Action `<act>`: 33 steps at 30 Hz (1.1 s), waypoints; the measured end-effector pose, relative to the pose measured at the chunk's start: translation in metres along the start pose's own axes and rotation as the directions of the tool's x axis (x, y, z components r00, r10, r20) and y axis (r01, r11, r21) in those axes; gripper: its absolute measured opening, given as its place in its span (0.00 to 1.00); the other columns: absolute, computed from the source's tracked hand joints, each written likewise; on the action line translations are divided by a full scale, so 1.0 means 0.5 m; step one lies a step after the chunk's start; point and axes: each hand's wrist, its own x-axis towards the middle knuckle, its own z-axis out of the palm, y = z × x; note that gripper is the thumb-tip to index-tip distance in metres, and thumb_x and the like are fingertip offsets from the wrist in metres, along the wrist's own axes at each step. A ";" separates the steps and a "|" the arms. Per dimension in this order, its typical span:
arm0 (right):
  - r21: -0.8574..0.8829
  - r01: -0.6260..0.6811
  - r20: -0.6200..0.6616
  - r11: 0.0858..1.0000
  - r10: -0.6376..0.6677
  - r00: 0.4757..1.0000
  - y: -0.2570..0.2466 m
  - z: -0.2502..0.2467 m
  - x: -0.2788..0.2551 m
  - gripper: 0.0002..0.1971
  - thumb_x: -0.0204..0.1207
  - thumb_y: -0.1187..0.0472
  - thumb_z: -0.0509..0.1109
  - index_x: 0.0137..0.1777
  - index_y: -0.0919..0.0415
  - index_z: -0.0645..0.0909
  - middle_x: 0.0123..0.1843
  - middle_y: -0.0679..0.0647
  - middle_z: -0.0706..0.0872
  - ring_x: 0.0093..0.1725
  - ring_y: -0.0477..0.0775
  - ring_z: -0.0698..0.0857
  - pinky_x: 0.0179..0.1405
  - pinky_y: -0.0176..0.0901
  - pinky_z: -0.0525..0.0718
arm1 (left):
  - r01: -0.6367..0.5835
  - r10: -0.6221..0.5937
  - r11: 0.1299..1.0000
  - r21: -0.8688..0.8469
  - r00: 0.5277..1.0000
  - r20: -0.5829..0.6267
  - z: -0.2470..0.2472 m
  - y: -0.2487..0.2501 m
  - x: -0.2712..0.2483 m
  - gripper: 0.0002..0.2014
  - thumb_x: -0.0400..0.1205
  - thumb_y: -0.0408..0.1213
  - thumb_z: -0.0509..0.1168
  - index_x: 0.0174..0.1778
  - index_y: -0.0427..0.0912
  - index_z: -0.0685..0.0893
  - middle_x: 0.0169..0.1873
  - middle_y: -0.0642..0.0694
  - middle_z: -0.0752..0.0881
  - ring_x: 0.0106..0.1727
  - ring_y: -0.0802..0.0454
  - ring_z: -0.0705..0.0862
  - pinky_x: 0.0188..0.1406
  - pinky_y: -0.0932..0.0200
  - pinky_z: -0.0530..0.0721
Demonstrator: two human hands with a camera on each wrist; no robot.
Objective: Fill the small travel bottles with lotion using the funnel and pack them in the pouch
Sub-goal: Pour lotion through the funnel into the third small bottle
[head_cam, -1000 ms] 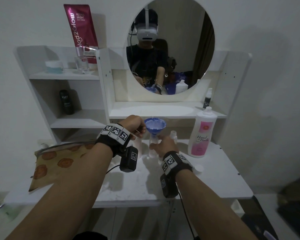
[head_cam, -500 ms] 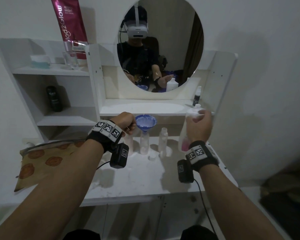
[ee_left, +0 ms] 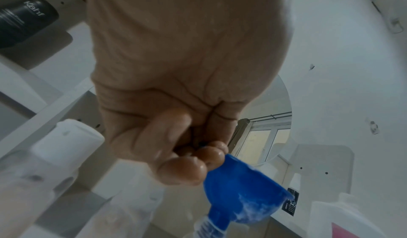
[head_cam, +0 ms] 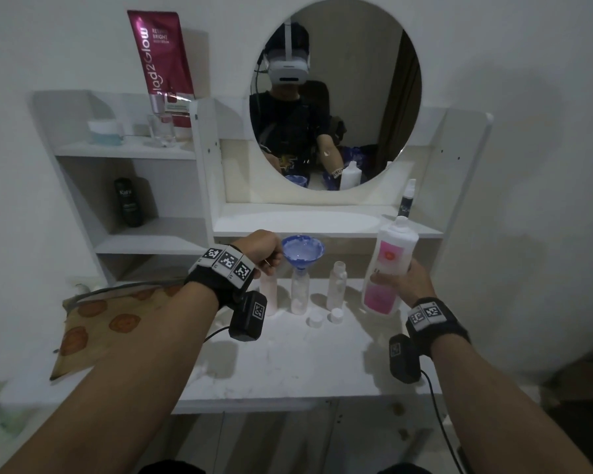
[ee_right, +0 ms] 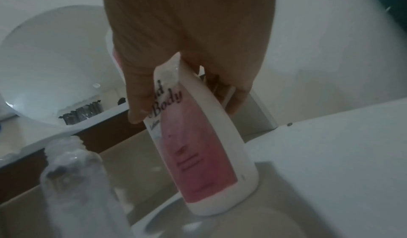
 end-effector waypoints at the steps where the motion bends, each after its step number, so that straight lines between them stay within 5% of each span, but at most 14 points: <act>1: -0.018 0.025 0.010 1.000 -0.025 1.000 -0.002 0.000 -0.005 0.29 0.60 0.66 0.86 0.61 0.63 0.82 0.55 0.58 0.89 0.54 0.61 0.87 0.47 0.50 0.81 | 0.001 -0.001 1.000 0.002 1.000 0.004 0.000 0.000 0.000 0.11 0.77 0.33 0.56 0.28 0.43 0.73 0.24 0.47 0.75 0.23 0.50 0.74 0.23 0.65 0.63; 7: -0.169 0.329 0.039 0.929 -0.327 0.944 -0.055 0.009 -0.008 0.27 0.64 0.60 0.84 0.62 0.55 0.80 0.53 0.51 0.85 0.53 0.55 0.84 0.47 0.47 0.83 | 0.002 -0.002 1.000 -0.006 1.000 0.000 -0.004 -0.001 -0.002 0.10 0.76 0.33 0.56 0.28 0.43 0.74 0.24 0.47 0.76 0.23 0.50 0.74 0.22 0.66 0.63; 10: -0.345 0.471 0.004 0.812 -0.500 0.866 -0.110 0.000 0.009 0.28 0.66 0.55 0.83 0.65 0.52 0.77 0.58 0.52 0.82 0.56 0.53 0.81 0.52 0.50 0.82 | 0.008 -0.007 1.000 -0.018 1.000 0.010 -0.004 0.001 -0.005 0.10 0.76 0.33 0.56 0.27 0.43 0.73 0.23 0.47 0.76 0.22 0.50 0.73 0.22 0.66 0.61; 12: -0.519 0.506 0.105 0.689 -0.537 0.837 -0.161 -0.011 0.016 0.28 0.67 0.55 0.82 0.66 0.48 0.76 0.60 0.52 0.84 0.57 0.56 0.82 0.55 0.55 0.82 | 0.008 -0.008 1.000 -0.019 1.000 0.010 -0.003 0.004 -0.008 0.11 0.76 0.33 0.56 0.27 0.43 0.73 0.23 0.47 0.75 0.21 0.50 0.73 0.21 0.66 0.61; 16: -0.801 0.537 0.398 0.264 -0.434 0.808 -0.243 -0.022 0.022 0.28 0.71 0.53 0.78 0.70 0.44 0.74 0.63 0.50 0.85 0.61 0.57 0.83 0.62 0.61 0.82 | 0.010 -0.010 0.999 -0.037 1.000 0.000 0.001 0.009 -0.013 0.11 0.76 0.31 0.54 0.26 0.43 0.71 0.23 0.46 0.73 0.21 0.50 0.70 0.18 0.70 0.62; 19: -0.836 0.544 0.485 0.075 -0.364 0.795 -0.274 -0.017 0.019 0.29 0.72 0.54 0.76 0.73 0.45 0.72 0.65 0.51 0.84 0.63 0.58 0.83 0.63 0.62 0.81 | 0.018 -0.018 0.999 -0.043 1.000 -0.004 0.002 0.012 -0.015 0.11 0.76 0.30 0.54 0.27 0.43 0.71 0.23 0.46 0.72 0.21 0.50 0.69 0.16 0.72 0.62; 27: -0.830 0.537 0.555 -0.150 -0.304 0.774 -0.318 0.019 0.015 0.30 0.75 0.57 0.73 0.76 0.45 0.69 0.64 0.50 0.84 0.61 0.56 0.84 0.63 0.57 0.81 | 0.001 -0.001 0.995 -0.099 1.000 -0.009 -0.001 0.022 -0.021 0.15 0.80 0.25 0.52 0.27 0.40 0.67 0.23 0.44 0.68 0.10 0.55 0.65 0.11 0.75 0.61; 33: -0.798 0.517 0.597 -0.309 -0.293 0.747 -0.341 0.031 0.007 0.27 0.75 0.57 0.72 0.74 0.44 0.71 0.61 0.49 0.85 0.58 0.56 0.85 0.62 0.57 0.83 | 0.003 -0.004 0.994 -0.109 1.000 -0.004 -0.006 0.022 -0.029 0.15 0.80 0.26 0.52 0.27 0.40 0.68 0.24 0.45 0.69 0.12 0.55 0.67 0.10 0.74 0.62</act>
